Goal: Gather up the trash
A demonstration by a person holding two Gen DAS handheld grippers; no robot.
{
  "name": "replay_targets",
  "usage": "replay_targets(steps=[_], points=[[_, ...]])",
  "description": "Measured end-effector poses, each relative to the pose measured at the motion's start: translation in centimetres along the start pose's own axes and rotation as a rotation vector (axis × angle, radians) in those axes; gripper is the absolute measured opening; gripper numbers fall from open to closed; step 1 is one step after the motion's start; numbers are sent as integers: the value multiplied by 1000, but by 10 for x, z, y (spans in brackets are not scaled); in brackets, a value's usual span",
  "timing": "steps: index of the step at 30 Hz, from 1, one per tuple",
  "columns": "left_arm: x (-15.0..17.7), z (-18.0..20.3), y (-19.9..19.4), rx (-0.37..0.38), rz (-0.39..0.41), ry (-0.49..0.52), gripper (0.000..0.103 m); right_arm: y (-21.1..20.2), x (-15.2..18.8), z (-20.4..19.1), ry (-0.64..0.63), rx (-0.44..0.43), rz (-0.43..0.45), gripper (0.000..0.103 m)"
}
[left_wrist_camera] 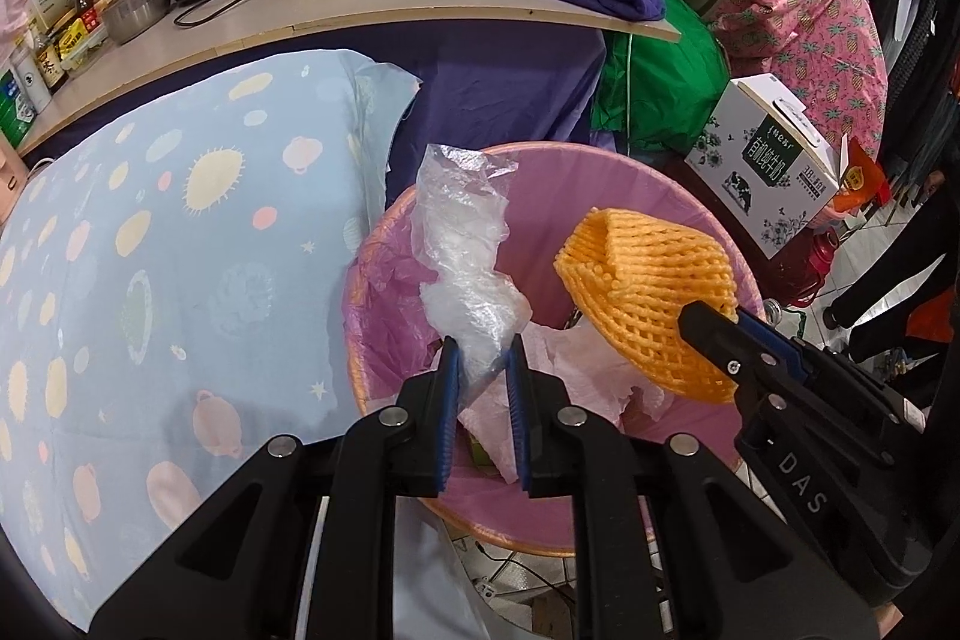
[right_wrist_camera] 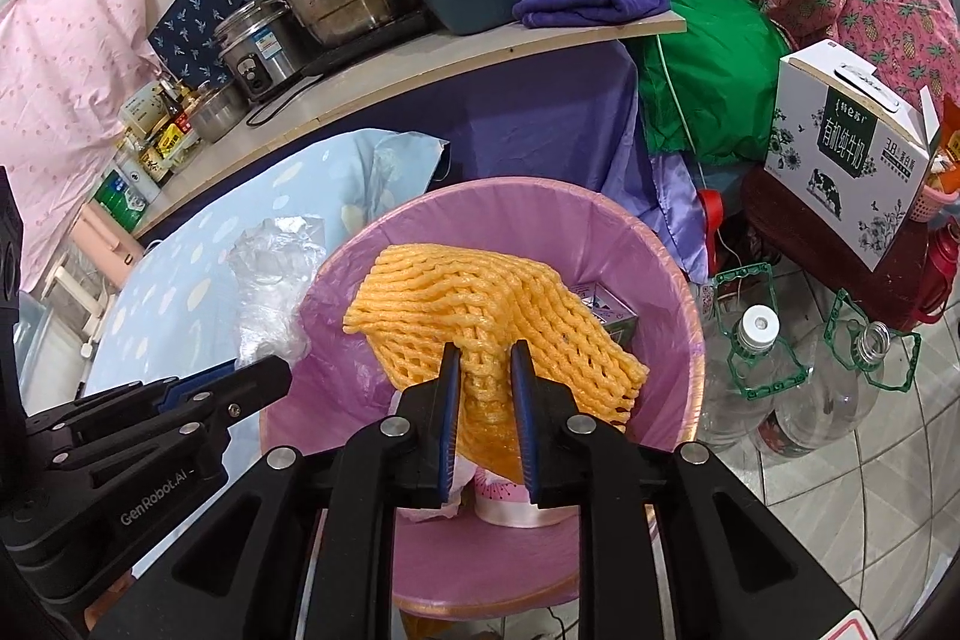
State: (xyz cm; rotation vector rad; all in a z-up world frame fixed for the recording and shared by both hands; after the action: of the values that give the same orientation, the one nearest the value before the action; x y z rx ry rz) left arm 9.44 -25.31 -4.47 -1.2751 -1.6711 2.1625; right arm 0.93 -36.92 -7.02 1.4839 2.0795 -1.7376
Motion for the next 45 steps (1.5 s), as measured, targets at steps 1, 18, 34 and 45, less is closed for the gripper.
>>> replay_targets(steps=[1,18,34,45], points=[[0,0,0,0,3,-1,17,0,0,0,0,2,1,22],[3,-8,-10,-59,42,-26,53,-11,-3,-4,-12,9,37,52],[22,-24,-39,-141,68,-67,68,-39,8,-28,-93,0,61,63],[47,-28,-66,-214,83,-80,84,-65,28,-32,-129,11,66,78]])
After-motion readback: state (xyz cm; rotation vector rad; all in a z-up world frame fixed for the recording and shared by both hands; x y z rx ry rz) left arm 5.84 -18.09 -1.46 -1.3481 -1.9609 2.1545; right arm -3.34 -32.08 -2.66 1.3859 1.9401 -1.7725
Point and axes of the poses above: each gripper's, at about its wrist camera, not at the fingertips, and y roughly the way its jaws point, z to its right, x to its underside, the point moved 2 cm from there along y, roughly the way its jaws point, and after that the axes turned 3 degrees about y, right-handed, at the moved point
